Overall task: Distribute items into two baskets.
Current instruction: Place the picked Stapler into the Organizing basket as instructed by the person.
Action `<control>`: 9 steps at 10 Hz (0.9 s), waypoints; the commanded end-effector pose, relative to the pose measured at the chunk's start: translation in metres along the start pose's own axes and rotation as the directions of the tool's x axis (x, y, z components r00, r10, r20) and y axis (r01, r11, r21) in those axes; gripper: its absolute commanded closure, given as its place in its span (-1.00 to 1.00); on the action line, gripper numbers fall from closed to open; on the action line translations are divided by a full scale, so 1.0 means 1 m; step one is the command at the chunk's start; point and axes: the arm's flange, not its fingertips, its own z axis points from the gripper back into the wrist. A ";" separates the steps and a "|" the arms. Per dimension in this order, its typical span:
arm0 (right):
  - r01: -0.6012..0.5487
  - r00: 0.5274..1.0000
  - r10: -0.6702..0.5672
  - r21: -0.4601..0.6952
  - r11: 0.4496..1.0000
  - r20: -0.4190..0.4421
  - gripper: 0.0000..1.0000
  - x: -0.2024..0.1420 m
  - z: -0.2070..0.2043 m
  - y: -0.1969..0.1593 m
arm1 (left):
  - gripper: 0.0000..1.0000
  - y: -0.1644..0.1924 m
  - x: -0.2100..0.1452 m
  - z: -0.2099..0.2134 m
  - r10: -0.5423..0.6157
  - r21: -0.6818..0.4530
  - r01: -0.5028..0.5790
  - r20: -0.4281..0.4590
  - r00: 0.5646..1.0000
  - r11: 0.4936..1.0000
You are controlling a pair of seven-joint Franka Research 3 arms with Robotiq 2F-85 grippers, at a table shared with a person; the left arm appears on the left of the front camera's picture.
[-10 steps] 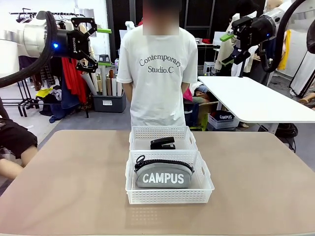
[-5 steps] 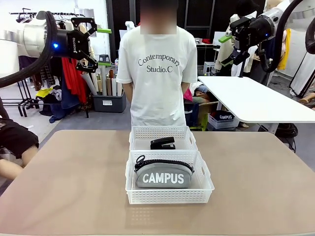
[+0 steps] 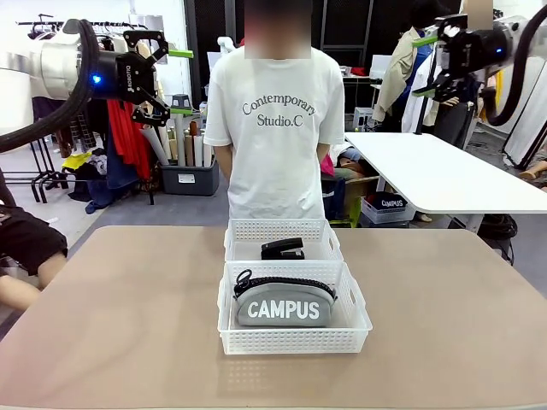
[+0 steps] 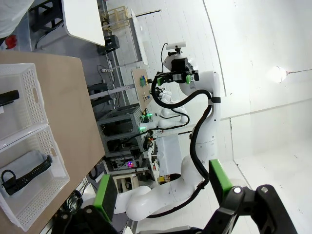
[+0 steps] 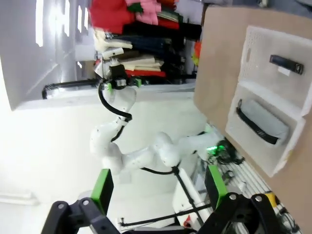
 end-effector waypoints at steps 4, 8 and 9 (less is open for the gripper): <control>-0.054 0.990 0.047 0.051 0.997 0.134 -1.00 -0.052 0.022 -0.028 | -1.00 -0.002 -0.001 0.000 -0.002 -0.003 0.002 -0.008 1.000 1.000; -0.089 0.995 0.081 0.135 0.987 0.064 -1.00 -0.049 0.001 -0.064 | -1.00 -0.002 -0.001 0.000 -0.002 -0.003 0.002 -0.008 1.000 1.000; -0.077 0.995 0.067 0.154 0.985 0.069 -1.00 -0.046 -0.008 -0.067 | -1.00 -0.002 -0.001 0.000 -0.002 -0.003 0.002 -0.008 1.000 1.000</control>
